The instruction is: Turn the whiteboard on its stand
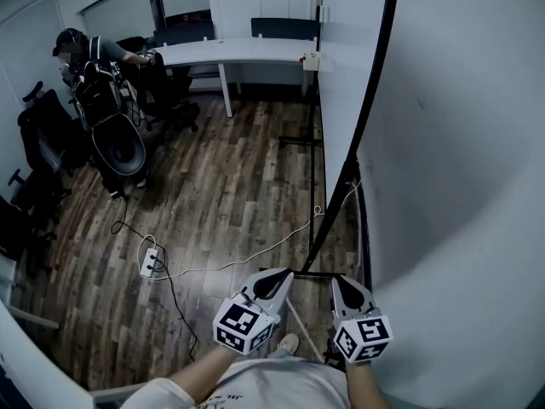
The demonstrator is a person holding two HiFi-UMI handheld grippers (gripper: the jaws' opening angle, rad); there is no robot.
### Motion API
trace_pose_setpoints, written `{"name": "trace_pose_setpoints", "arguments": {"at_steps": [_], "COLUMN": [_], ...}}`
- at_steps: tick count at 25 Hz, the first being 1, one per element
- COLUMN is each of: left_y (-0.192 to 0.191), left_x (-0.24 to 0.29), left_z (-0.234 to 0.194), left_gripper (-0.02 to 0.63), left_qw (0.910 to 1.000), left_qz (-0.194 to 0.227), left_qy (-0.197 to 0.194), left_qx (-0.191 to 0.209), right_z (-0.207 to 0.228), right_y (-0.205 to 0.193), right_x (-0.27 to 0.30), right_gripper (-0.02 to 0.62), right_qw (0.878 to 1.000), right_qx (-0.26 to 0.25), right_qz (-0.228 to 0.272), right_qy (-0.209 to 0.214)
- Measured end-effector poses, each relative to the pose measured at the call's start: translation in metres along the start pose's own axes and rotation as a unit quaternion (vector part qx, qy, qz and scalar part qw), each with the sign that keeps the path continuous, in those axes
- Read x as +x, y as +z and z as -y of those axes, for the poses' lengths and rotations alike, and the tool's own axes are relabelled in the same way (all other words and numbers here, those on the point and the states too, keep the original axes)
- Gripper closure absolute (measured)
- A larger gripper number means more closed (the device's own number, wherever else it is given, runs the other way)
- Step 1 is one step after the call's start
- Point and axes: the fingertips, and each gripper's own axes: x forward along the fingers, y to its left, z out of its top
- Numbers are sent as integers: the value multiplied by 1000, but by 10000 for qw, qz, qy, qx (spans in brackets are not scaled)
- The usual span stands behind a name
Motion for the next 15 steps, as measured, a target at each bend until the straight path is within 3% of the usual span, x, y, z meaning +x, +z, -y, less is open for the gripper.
{"name": "trace_pose_setpoints", "arguments": {"at_steps": [15], "left_y": [1], "left_x": [24], "left_z": [-4], "left_gripper": [595], "left_qw": [10000], "left_qz": [-10], "left_qy": [65], "left_qx": [38], "right_z": [22], "right_y": [0], "right_x": [16], "right_gripper": [589], "right_qw": [9999], "right_qx": [12], "right_qz": [-41], "right_qy": [98]}}
